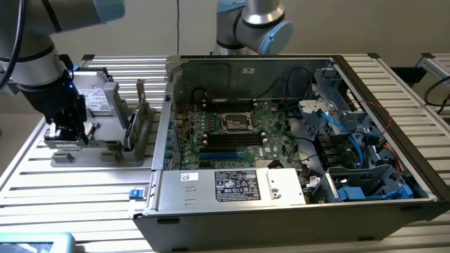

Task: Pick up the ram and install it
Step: 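Pick up the ram and move it above insertion slot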

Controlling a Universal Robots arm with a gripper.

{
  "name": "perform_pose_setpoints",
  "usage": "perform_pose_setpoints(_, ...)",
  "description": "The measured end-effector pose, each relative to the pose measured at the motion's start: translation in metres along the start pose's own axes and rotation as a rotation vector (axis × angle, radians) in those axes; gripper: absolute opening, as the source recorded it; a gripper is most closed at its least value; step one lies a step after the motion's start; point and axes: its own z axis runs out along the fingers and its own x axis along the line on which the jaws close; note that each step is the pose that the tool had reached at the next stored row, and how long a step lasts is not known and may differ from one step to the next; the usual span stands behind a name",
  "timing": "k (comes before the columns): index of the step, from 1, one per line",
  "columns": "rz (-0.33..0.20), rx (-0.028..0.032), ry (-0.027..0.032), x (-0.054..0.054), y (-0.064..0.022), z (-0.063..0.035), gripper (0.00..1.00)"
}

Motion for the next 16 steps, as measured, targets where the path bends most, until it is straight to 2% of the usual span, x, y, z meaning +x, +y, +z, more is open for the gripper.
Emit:
perform_pose_setpoints(11,-0.002,0.0001,0.0016,0.001,0.0001,-0.0503,0.13)
perform_pose_setpoints(16,-0.003,-0.0001,0.0015,0.001,-0.0129,-0.0714,0.13)
